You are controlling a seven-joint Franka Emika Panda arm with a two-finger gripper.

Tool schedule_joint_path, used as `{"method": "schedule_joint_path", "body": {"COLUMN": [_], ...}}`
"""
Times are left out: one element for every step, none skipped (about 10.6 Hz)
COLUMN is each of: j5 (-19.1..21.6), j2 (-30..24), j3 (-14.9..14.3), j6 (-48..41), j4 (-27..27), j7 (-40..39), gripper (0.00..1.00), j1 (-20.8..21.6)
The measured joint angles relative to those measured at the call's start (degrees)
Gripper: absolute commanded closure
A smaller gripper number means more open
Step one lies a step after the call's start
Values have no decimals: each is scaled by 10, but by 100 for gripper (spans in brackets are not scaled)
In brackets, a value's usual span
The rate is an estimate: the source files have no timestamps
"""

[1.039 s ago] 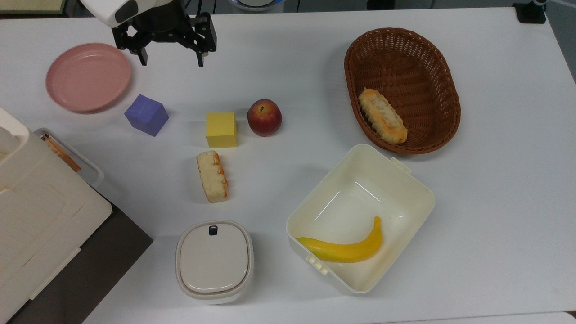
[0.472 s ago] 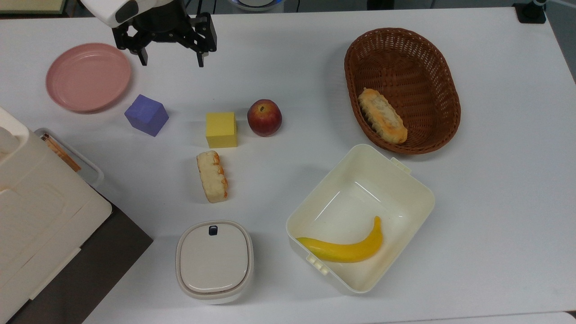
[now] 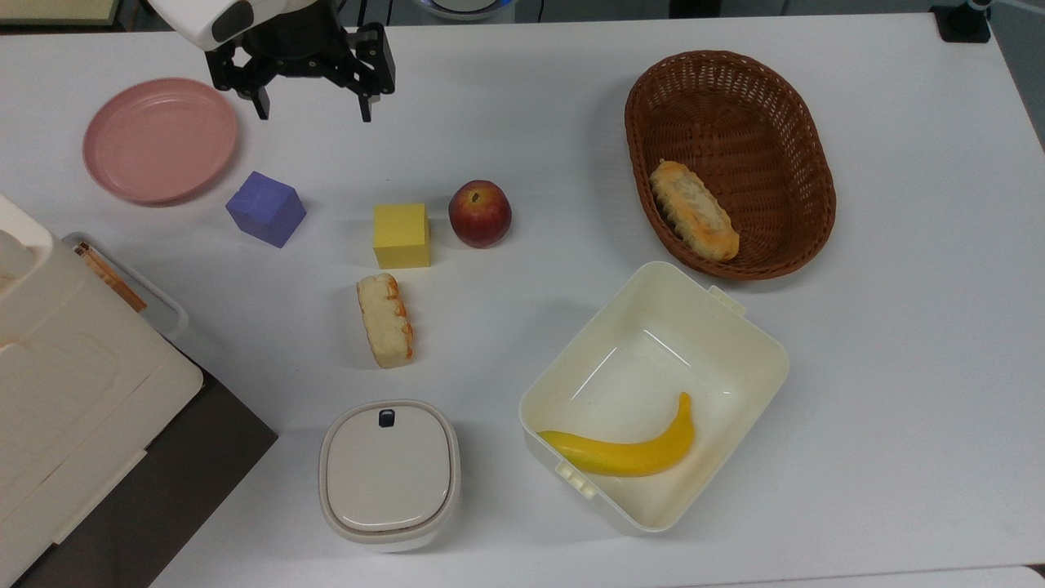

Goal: Put the bread in the basket

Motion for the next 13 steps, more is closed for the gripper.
{"method": "schedule_joint_path", "body": {"j5": [0, 0, 0, 0, 0, 0, 0, 0, 0, 0, 0, 0, 0], "j2": [0, 0, 0, 0, 0, 0, 0, 0, 0, 0, 0, 0, 0], "j3": [0, 0, 0, 0, 0, 0, 0, -1, -1, -1, -2, -2, -2], "j6": [0, 0, 0, 0, 0, 0, 0, 0, 0, 0, 0, 0, 0], "j4": [0, 0, 0, 0, 0, 0, 0, 0, 0, 0, 0, 0, 0], "j7": [0, 0, 0, 0, 0, 0, 0, 0, 0, 0, 0, -5, -10], "gripper": [0, 0, 0, 0, 0, 0, 0, 0, 0, 0, 0, 0, 0], "j1": [0, 0, 0, 0, 0, 0, 0, 0, 0, 0, -1, -1, -1]}}
